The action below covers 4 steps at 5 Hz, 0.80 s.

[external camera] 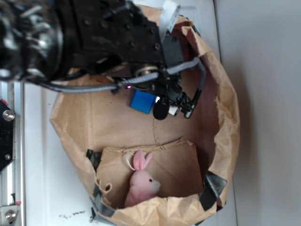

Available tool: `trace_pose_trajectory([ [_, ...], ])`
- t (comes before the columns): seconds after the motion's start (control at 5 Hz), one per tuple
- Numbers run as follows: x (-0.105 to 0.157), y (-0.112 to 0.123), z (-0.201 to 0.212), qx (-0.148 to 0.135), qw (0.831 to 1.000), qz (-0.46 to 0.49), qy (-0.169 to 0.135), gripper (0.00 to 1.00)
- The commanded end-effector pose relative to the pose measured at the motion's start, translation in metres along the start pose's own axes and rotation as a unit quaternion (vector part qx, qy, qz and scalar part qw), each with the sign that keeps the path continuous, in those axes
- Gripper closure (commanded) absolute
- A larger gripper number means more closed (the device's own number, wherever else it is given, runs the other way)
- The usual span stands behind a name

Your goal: Grab the blue block.

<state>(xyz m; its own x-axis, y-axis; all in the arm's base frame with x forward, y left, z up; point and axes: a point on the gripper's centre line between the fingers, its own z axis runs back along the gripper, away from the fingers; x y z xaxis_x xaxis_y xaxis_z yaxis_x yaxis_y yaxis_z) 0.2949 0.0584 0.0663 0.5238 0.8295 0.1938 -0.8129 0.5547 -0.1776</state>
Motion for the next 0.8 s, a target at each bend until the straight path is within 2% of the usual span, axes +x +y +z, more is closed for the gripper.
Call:
trace_pose_trajectory([
  [0.0, -0.007, 0.004, 0.011, -0.025, 1.0, 0.0, -0.01, 0.0],
  [0.6, -0.01, 0.004, 0.002, -0.028, 1.0, -0.005, -0.003, 0.0],
])
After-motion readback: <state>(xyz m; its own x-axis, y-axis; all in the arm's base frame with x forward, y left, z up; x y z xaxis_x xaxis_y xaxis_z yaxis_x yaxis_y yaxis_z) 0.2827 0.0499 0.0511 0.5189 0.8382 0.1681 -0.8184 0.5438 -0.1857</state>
